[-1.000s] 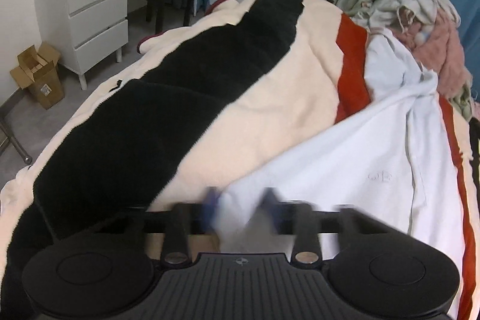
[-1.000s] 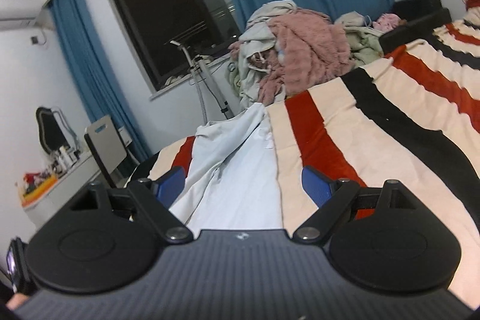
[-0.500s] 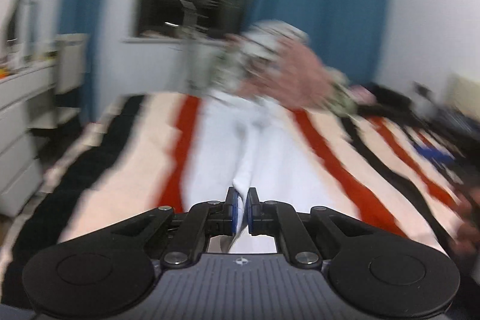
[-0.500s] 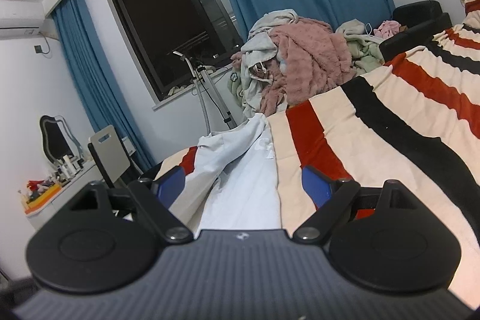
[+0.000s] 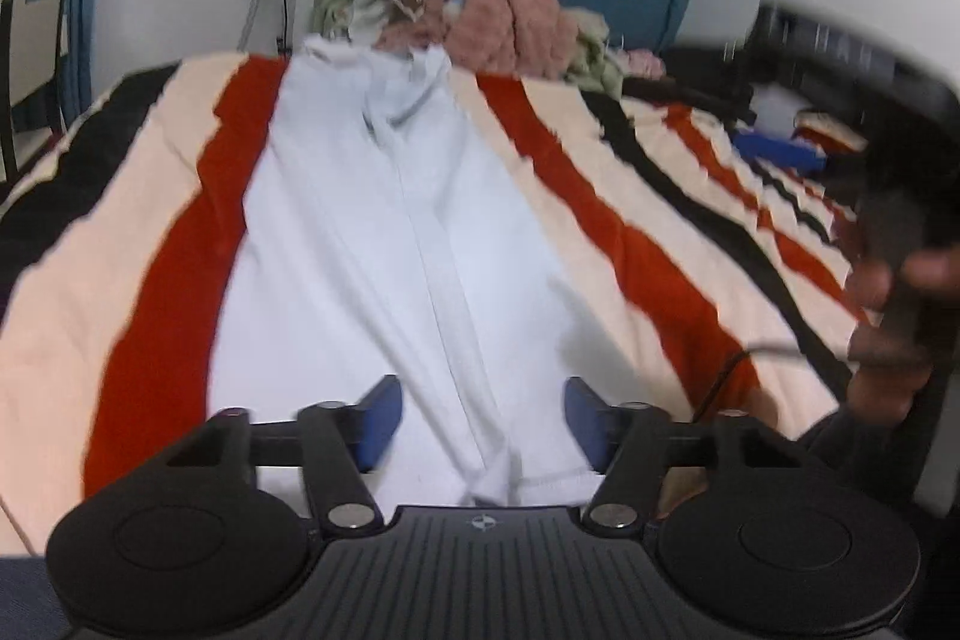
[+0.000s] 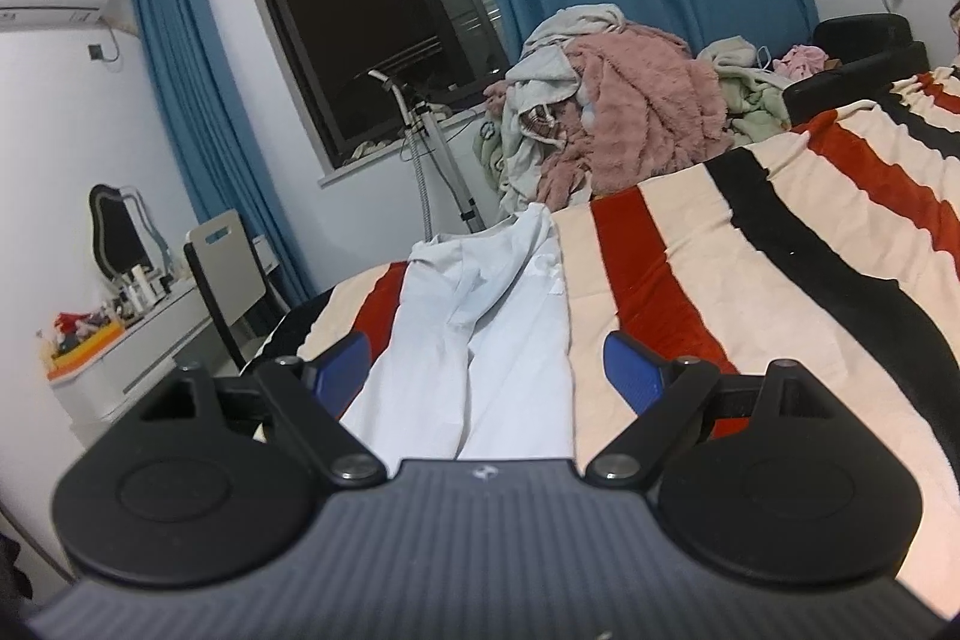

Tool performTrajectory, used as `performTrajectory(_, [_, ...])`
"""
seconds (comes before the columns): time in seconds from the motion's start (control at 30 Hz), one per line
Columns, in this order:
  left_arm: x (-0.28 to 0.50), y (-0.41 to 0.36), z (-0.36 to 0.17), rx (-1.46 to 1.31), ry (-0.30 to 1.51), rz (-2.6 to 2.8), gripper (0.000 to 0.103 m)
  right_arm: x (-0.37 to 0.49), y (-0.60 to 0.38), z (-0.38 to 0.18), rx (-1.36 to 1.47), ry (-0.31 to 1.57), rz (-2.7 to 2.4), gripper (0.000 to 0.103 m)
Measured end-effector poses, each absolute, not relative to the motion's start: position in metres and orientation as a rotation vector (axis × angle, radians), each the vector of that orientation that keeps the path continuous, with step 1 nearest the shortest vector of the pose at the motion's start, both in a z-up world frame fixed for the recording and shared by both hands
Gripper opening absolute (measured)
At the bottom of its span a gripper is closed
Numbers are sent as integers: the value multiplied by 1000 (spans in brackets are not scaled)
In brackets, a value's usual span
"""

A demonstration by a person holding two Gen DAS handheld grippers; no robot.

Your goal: Fold clothes

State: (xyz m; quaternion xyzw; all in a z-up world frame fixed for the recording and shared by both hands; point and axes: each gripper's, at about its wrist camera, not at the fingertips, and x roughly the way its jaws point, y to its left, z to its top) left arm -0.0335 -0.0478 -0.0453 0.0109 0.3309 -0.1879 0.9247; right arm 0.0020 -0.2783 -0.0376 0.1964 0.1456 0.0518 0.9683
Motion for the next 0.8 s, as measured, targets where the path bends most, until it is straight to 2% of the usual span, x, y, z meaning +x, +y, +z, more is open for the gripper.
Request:
performTrajectory(0.1, [-27,-42,-32,27,652,-376,83,3,-273,-39,377,302,111,86])
performTrajectory(0.4, [23,-20,3,15,586,-277,87,6,-259,-47,350,329,138,86])
performTrajectory(0.47, [30,-14,3,11,570,-252,88,7,-254,-49,344,337,163,79])
performTrajectory(0.8, [39,13,-25,28,562,-195,89,51,-220,-59,245,416,153,80])
